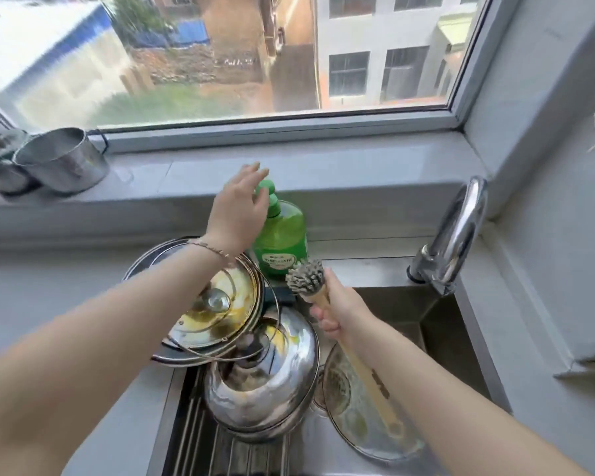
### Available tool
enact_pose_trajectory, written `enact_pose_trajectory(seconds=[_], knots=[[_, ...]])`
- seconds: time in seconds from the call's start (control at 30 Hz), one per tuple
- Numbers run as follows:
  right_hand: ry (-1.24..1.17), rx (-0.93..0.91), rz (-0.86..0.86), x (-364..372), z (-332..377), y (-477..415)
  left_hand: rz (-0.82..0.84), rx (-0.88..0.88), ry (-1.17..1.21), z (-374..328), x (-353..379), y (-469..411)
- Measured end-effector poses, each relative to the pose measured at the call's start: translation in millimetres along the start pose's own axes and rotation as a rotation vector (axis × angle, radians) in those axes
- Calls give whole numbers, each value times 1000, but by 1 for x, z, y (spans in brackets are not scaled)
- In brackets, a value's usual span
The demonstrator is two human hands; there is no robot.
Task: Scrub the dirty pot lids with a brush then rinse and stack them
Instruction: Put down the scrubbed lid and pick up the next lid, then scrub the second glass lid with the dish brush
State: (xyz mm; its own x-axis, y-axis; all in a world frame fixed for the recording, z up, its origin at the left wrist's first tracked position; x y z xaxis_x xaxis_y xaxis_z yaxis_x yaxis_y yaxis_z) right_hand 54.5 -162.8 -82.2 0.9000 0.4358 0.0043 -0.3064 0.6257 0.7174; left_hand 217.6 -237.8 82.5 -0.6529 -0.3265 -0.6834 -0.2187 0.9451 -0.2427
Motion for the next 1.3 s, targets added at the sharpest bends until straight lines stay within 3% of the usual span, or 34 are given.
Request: enact_pose_trajectory(seconds=[0.1, 0.2, 0.5, 0.73, 0.83, 0.93, 1.1, 1.23, 1.3], knots=[[21, -21, 20, 19, 33, -14, 196, -158, -28, 20, 16, -39], [45, -36, 13, 29, 60, -29, 368, -194, -68, 33, 40, -56], [44, -70, -4, 38, 80, -68, 320, -193, 98, 59, 60, -64], [34, -54, 4, 38, 71, -72, 254, -221, 45, 71, 65, -58], [51, -61, -6, 33, 68, -62, 305, -219, -79, 61, 59, -53], [106, -73, -18, 26, 60, -47, 344, -197, -39, 54, 50, -53], [267, -120, -77, 8, 33, -20, 77, -319, 186, 60, -1, 11], [426, -189, -129, 0, 10, 0, -139, -436, -38, 94, -42, 109], [495, -206, -148, -3, -1, 7, -267, -599, -27, 116, -57, 155]])
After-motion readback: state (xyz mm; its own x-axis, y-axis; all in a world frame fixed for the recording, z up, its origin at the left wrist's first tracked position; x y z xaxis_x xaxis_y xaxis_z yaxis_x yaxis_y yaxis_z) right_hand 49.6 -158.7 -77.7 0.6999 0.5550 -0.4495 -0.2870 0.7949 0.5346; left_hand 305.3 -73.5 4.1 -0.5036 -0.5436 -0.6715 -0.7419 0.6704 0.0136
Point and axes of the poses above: each hand's wrist, its own y-axis away from the middle knuckle, its own x-axis out of the palm, z = x × y, the point moved 10 cm from there along -y, towards the middle knuckle, and after that the axes turned 12 degrees about y, right-handed, at the moved point
